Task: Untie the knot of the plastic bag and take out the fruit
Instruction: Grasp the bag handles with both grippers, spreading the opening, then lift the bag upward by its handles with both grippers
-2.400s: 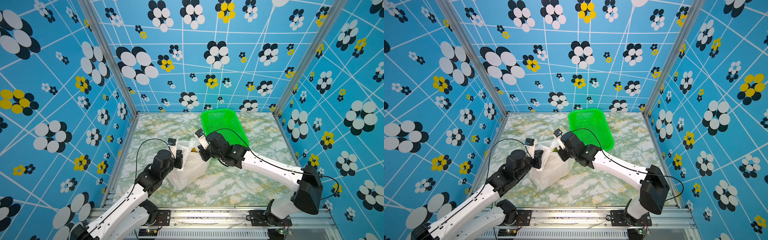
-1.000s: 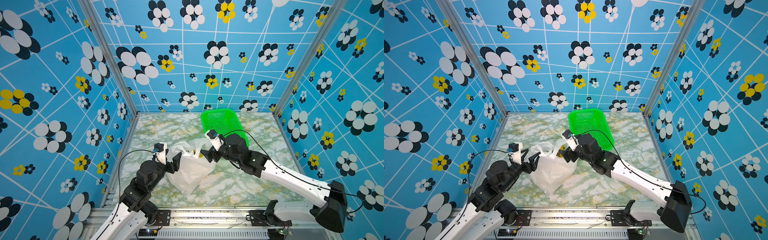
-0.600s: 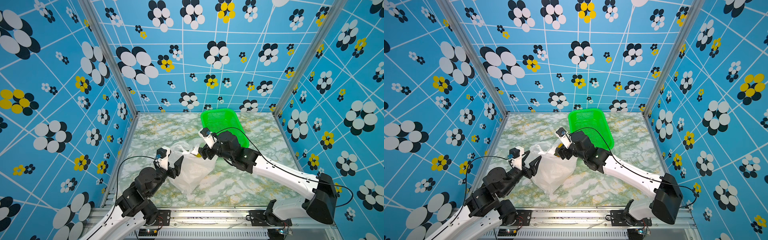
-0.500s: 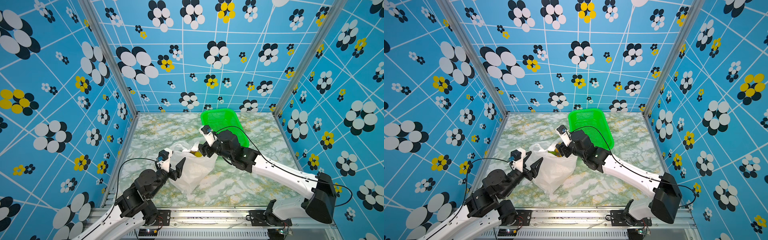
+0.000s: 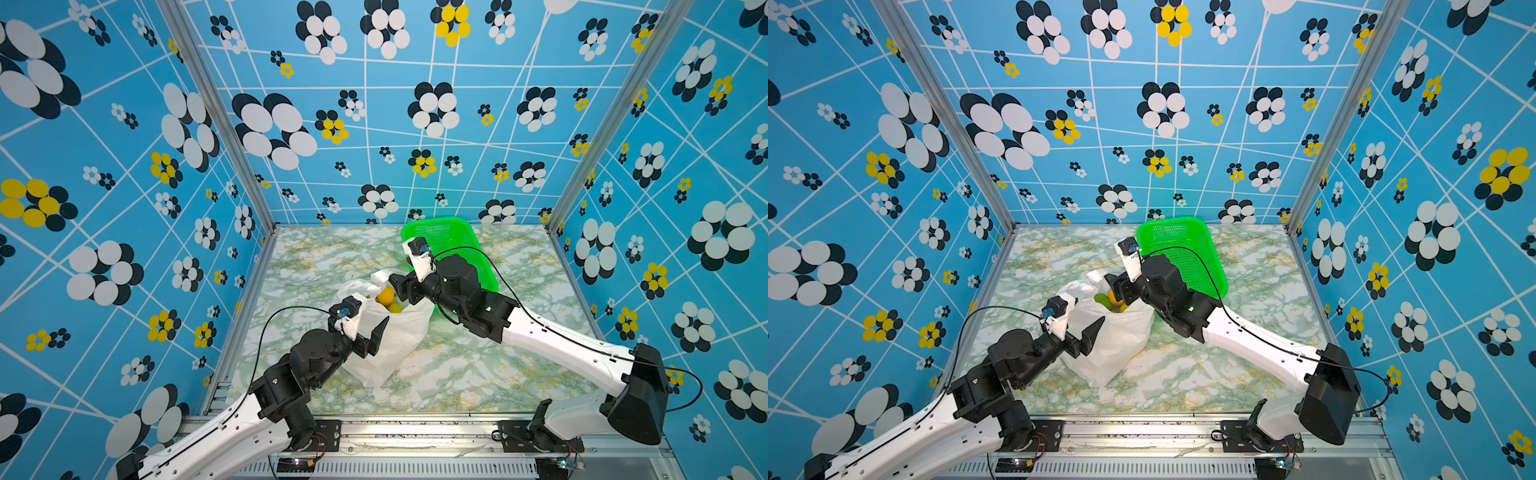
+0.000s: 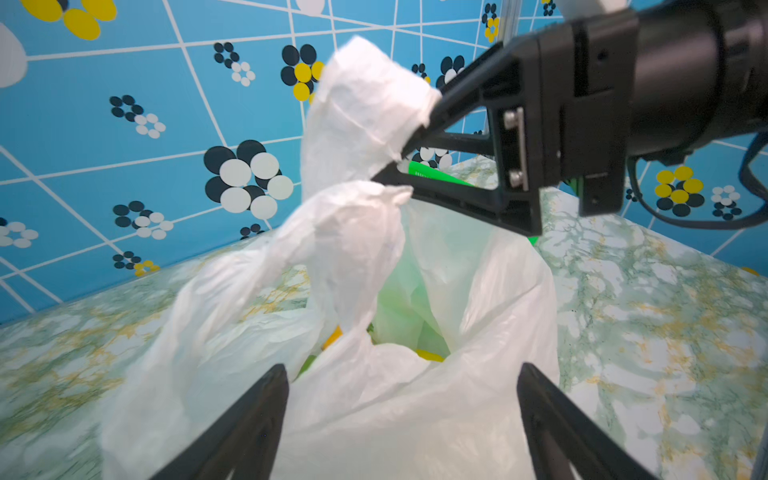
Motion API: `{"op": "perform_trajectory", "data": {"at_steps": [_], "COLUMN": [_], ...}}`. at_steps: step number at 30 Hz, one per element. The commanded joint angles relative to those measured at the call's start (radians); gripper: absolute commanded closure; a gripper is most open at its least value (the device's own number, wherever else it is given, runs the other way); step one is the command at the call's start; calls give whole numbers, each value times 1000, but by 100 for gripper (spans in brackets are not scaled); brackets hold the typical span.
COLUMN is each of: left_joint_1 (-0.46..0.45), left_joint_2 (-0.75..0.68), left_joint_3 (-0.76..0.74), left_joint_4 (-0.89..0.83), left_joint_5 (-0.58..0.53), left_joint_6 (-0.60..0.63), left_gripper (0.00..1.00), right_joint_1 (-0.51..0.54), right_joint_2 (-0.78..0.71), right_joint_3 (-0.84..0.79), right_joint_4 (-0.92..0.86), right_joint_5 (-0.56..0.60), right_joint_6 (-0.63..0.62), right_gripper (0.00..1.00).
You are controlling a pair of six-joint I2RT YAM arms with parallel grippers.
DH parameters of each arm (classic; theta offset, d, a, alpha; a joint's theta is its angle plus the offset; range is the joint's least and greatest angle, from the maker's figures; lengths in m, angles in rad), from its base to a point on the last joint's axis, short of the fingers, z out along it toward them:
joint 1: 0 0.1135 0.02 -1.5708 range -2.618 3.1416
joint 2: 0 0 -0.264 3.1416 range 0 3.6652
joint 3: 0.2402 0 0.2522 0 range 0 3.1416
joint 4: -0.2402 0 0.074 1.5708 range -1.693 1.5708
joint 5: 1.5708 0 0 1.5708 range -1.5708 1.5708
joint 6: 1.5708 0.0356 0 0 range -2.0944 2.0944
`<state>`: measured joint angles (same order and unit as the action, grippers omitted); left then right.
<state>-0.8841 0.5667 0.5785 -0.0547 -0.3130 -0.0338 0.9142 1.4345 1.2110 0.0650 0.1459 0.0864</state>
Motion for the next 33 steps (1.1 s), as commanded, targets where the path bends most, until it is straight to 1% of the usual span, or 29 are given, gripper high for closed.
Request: {"op": "perform_trajectory", "data": {"at_steps": [1,4,8,12,14,16,18,19,20,21,22,23,24,25,26,27,28,30,31,33], "left_joint_1": [34,65,115,143,157,182,230,260,288,314,335,350,367,382,394,406,417,442,462,511], "left_joint_2": [-15,-5,58,132,173,219,263,282,296,309,320,329,338,346,350,351,348,342,343,353], "left_joint_3": [47,61,94,106,124,137,146,155,160,165,169,175,189,204,215,224,232,257,278,339], "left_joint_4": [25,27,22,73,85,101,118,124,135,152,169,174,166,152,141,134,129,108,86,49], "left_joint_5": [-29,-10,84,173,187,191,229,272,316,349,361,362,365,372,377,379,376,362,361,381], "left_joint_6": [-13,-21,-47,-83,-89,-92,-110,-127,-141,-154,-163,-166,-169,-167,-166,-166,-166,-174,-181,-190], "left_gripper": [12,10,11,11,11,9,9,14,23,38,57,73,88,99,100,100,100,100,100,100], "right_joint_1": [3,3,2,2,3,2,2,2,0,-4,-10,-16,-25,-34,-43,-50,-59,-74,-79,-87], "right_joint_2": [12,11,23,44,63,84,101,109,116,126,137,148,161,173,182,192,202,221,230,249], "right_joint_3": [29,30,40,63,86,116,140,150,159,167,178,190,205,220,231,244,256,284,300,337], "right_joint_4": [28,32,33,31,20,5,-2,-2,-1,1,3,0,-6,-11,-13,-16,-17,-19,-22,-19], "right_joint_5": [19,33,42,61,70,95,119,127,132,141,146,146,141,131,121,116,118,121,131,158], "right_joint_6": [23,27,33,41,45,51,57,58,60,63,69,79,89,100,107,115,123,134,140,151], "right_gripper": [24,23,23,23,22,19,18,18,17,17,18,20,25,33,42,56,67,84,91,98]}}
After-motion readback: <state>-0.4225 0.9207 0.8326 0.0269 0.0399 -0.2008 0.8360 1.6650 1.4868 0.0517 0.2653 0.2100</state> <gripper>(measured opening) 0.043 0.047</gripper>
